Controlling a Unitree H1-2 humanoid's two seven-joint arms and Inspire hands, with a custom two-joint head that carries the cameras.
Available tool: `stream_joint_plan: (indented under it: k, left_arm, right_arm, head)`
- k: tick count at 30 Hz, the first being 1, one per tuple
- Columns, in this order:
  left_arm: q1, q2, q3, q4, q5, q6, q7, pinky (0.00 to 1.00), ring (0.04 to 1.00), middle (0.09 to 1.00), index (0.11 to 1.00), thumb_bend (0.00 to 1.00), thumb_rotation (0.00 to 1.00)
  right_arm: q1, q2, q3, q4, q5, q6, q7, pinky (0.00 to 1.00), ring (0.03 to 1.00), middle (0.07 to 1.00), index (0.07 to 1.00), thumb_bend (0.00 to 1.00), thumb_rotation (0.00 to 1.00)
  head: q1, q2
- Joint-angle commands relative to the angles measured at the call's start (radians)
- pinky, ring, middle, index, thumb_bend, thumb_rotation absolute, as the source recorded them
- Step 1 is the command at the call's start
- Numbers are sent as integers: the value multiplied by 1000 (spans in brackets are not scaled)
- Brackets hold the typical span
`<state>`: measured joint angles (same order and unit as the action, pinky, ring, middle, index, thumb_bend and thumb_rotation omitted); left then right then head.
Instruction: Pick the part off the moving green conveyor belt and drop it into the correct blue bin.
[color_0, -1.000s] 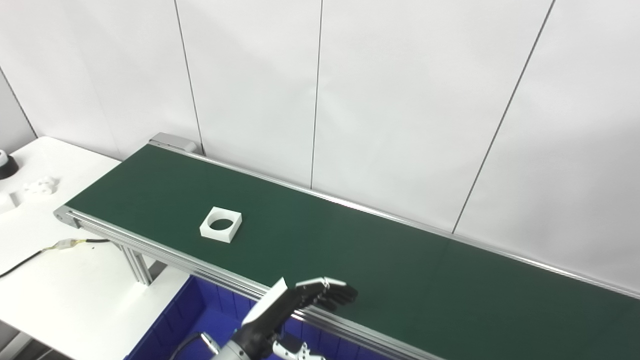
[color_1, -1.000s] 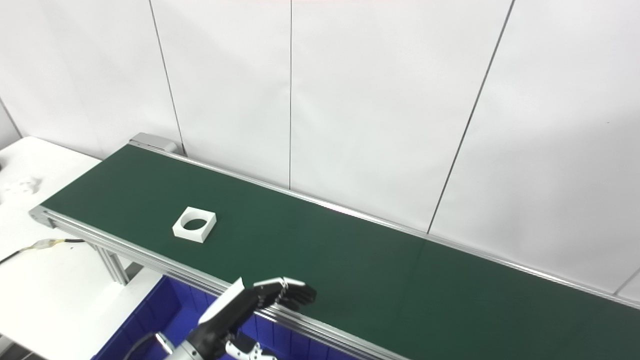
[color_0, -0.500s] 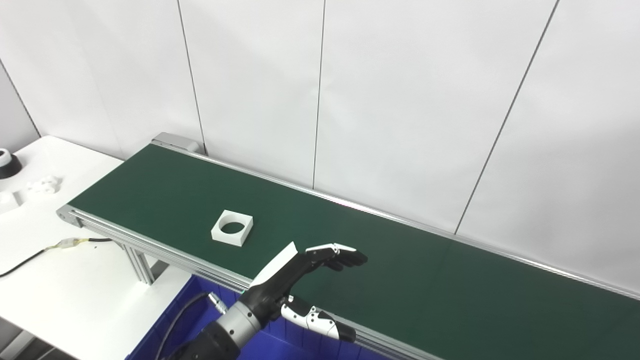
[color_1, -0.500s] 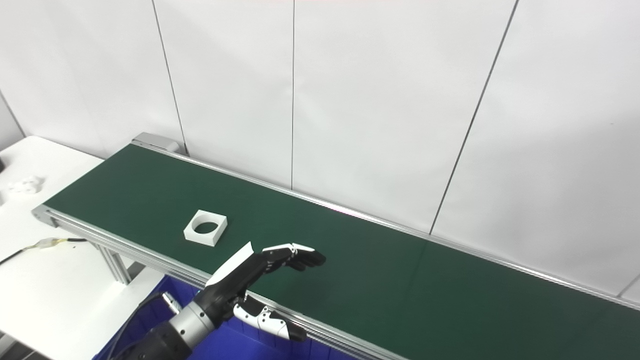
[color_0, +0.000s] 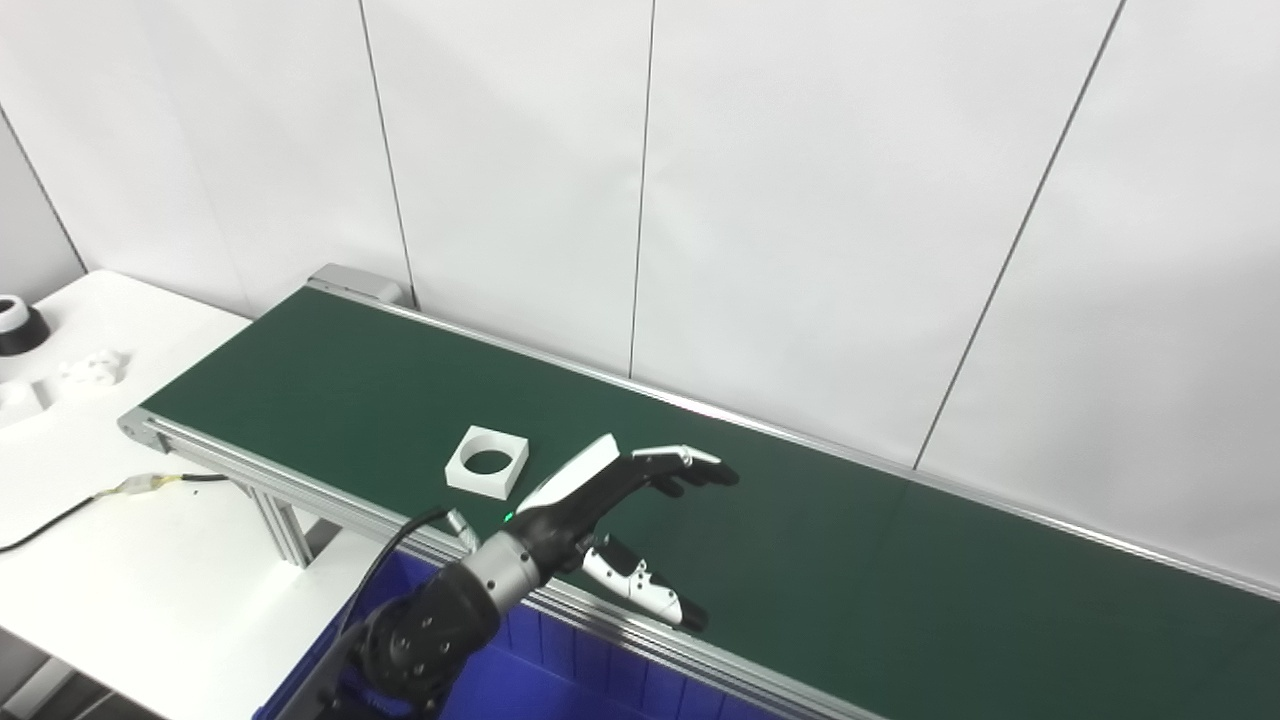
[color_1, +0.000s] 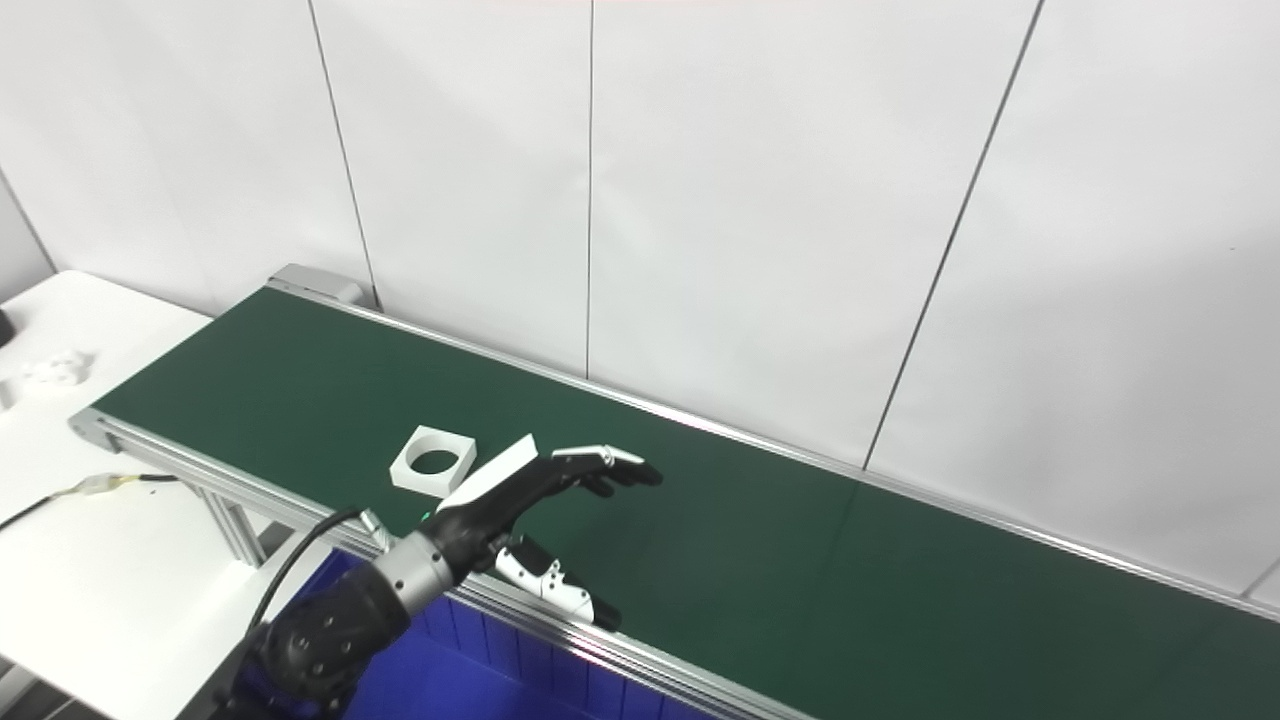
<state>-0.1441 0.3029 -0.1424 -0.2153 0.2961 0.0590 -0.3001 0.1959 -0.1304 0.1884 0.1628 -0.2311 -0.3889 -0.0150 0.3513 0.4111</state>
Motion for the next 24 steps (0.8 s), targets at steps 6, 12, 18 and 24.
stream_joint_plan:
  k: [6, 12, 18, 24]
  left_arm:
    - [-93, 58, 1, 25, 88, 41, -2, 741, 806, 798, 757, 867, 65]
    - [-139, 98, -15, 66, 177, 78, -10, 747, 817, 812, 768, 873, 13]
    - [-185, 142, -41, 108, 243, 110, -46, 835, 849, 837, 778, 870, 0]
    - [-214, 173, -53, 158, 269, 110, -63, 845, 860, 844, 782, 870, 0]
  right_arm:
    - [-17, -3, -3, -14, 3, -49, 5, 655, 723, 768, 801, 529, 294]
    - [-20, 0, -2, -11, 7, -49, 5, 655, 723, 770, 801, 527, 304]
    - [-22, 3, -1, -10, 2, -49, 2, 649, 719, 767, 798, 531, 305]
    - [-19, 4, 1, -10, 3, -53, 3, 643, 718, 764, 798, 534, 310]
  head:
    - [2, 0]
    - [1, -3]
    - [-5, -6]
    - [-9, -4]
